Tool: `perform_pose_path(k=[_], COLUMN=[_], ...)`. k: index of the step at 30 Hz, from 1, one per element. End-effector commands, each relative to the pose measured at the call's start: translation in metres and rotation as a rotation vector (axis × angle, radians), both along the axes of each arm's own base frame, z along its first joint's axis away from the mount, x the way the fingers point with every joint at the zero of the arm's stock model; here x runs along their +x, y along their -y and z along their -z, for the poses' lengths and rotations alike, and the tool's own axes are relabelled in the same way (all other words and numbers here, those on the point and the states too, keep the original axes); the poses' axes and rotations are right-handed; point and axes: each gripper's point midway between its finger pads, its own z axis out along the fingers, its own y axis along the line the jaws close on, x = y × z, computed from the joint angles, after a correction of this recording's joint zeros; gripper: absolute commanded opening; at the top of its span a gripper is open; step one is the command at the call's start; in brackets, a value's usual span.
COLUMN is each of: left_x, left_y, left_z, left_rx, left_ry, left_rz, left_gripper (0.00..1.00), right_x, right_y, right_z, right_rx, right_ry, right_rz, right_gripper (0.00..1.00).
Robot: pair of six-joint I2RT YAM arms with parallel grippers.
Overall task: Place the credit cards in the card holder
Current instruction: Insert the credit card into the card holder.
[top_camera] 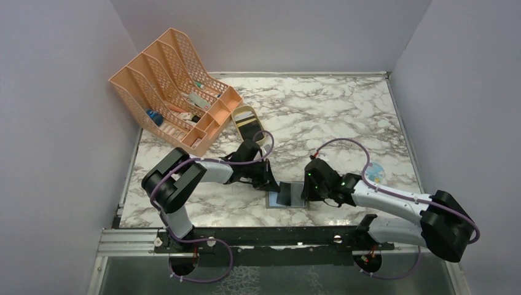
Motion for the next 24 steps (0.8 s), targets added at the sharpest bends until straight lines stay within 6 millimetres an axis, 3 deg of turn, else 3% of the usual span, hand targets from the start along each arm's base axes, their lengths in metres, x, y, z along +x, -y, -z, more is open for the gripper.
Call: perform_pose_path(k=[1, 16, 24], left_x=[0.01, -0.003, -0.003], left_y=[0.006, 0.029, 0.044], left_z=[0.001, 0.006, -0.005], left_rx=[0.004, 0.003, -0.016], left_ry=[0.039, 0.05, 0.101], left_rz=[-0.042, -0.06, -0.062], left_gripper=[0.0, 0.0, 0.0], right_x=[-0.008, -0.001, 0.004], right_y=[-0.002, -0.009, -0.012], right_z=[0.003, -0.003, -0.013], right_rx=[0.028, 0.044, 0.065], right_ry=[-0.032, -0.019, 0.006], right_rz=[0.0, 0.022, 0.031], right_gripper=[0.25, 0.26, 0.27])
